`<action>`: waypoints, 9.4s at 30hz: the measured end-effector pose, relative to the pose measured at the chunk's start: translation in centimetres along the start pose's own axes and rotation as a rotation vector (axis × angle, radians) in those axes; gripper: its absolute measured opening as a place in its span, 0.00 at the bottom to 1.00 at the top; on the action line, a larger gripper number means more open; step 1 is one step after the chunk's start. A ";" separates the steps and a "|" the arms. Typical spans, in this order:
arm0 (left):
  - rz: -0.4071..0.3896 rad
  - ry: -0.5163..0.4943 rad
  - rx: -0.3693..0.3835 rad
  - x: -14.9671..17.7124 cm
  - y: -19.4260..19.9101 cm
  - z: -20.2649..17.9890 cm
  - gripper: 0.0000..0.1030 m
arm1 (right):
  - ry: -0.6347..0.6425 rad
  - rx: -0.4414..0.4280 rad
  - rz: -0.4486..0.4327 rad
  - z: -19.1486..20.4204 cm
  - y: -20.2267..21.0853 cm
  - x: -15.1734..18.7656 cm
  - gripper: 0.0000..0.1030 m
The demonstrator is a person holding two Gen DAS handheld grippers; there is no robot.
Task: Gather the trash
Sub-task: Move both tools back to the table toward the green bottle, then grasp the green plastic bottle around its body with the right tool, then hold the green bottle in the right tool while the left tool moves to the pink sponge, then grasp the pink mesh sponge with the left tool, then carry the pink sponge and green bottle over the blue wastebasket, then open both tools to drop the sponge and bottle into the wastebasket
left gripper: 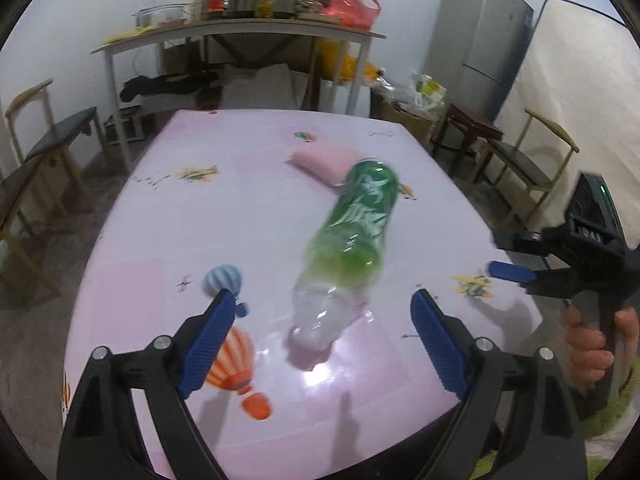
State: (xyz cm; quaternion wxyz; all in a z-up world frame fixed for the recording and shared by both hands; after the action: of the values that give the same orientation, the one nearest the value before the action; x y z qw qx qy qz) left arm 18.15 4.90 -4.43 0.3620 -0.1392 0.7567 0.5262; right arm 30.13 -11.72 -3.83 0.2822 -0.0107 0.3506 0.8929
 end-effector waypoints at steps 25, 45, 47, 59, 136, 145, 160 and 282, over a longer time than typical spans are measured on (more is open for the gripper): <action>0.017 0.220 -0.069 4.0 -2.6 9.7 0.94 | -0.083 0.177 0.060 5.2 -10.9 -0.1 0.75; 0.151 0.133 -0.170 4.1 -5.6 8.9 0.94 | 0.259 0.413 0.088 -0.3 -1.5 0.7 0.63; 0.172 0.103 -0.147 4.0 -6.5 7.9 0.94 | 0.297 0.466 0.075 -1.0 -0.5 0.7 0.63; 0.214 -0.001 -0.196 4.0 -9.7 6.0 0.95 | 0.297 0.499 -0.007 -3.4 1.0 0.7 0.72; 0.364 -0.191 0.020 -0.9 -14.6 1.7 0.90 | 0.146 0.282 -0.023 -6.5 3.0 1.5 0.66; 0.289 -0.082 0.109 -1.1 -12.4 2.1 0.94 | 0.072 0.225 -0.028 -6.1 4.1 1.0 0.70; 0.314 0.029 0.090 2.0 -10.6 1.9 0.94 | 0.188 0.345 -0.068 -4.7 4.2 0.4 0.72; 0.675 -0.410 0.469 1.4 -38.4 -50.0 0.92 | -0.759 0.493 -0.241 -54.6 17.5 -2.0 0.67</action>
State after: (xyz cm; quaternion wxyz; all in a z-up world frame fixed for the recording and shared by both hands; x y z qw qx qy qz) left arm 19.80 -55.39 -22.88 0.3344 0.3078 0.7710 0.4460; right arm 13.10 -57.66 -33.69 0.4864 0.3435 0.4207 0.6845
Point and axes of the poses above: each gripper's, at about its wrist camera, not at the fingertips, and y roughly against the way its jaws point, z to its left, x to its underside, the point moved 8 cm from there along -y, roughly the way its jaws point, and after that the axes turned 3 degrees about x, right-handed, at the moved point
